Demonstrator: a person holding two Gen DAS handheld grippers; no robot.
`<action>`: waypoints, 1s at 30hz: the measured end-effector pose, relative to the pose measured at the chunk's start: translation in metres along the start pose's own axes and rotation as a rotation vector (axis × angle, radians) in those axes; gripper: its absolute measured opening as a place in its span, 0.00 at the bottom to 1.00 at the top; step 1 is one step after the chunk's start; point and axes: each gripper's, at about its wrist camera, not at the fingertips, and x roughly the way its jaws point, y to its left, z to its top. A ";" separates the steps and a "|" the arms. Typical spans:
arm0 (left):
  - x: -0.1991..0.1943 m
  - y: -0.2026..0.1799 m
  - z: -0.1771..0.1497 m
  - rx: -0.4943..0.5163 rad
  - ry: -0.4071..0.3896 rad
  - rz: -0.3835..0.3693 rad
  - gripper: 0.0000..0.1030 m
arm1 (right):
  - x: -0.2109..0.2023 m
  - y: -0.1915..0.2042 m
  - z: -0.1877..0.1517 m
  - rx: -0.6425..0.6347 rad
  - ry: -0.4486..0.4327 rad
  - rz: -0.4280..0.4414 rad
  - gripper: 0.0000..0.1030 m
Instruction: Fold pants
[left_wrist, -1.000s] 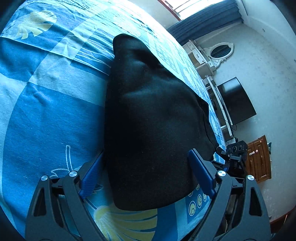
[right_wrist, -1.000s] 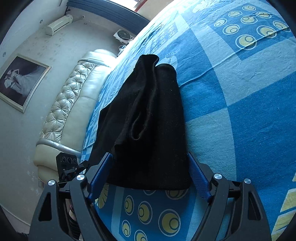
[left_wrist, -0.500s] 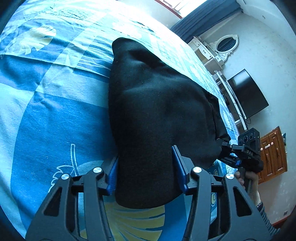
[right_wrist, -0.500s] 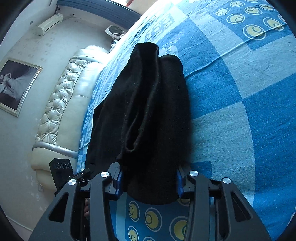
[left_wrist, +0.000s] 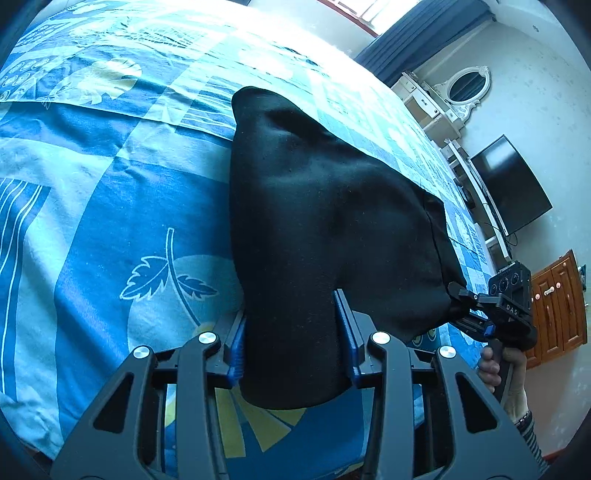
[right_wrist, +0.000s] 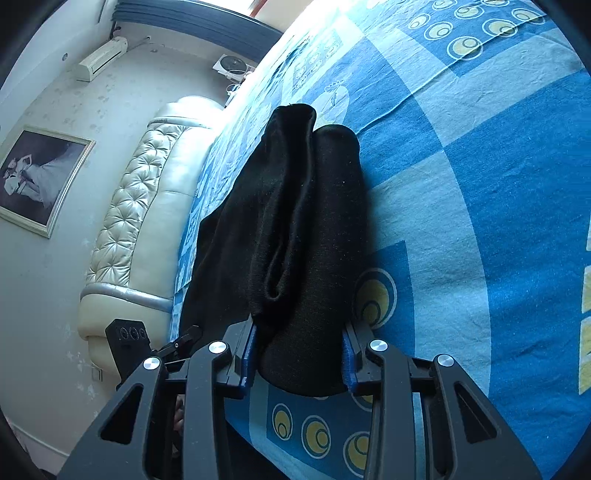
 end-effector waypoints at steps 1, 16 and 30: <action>-0.001 0.000 -0.002 -0.002 0.002 0.003 0.38 | 0.001 0.001 -0.001 0.004 0.002 -0.001 0.35; -0.003 -0.004 -0.012 0.015 0.005 0.028 0.39 | 0.002 -0.008 -0.013 0.041 0.016 0.017 0.35; -0.002 -0.004 -0.017 0.023 0.002 0.038 0.40 | -0.001 -0.020 -0.020 0.063 0.005 0.052 0.36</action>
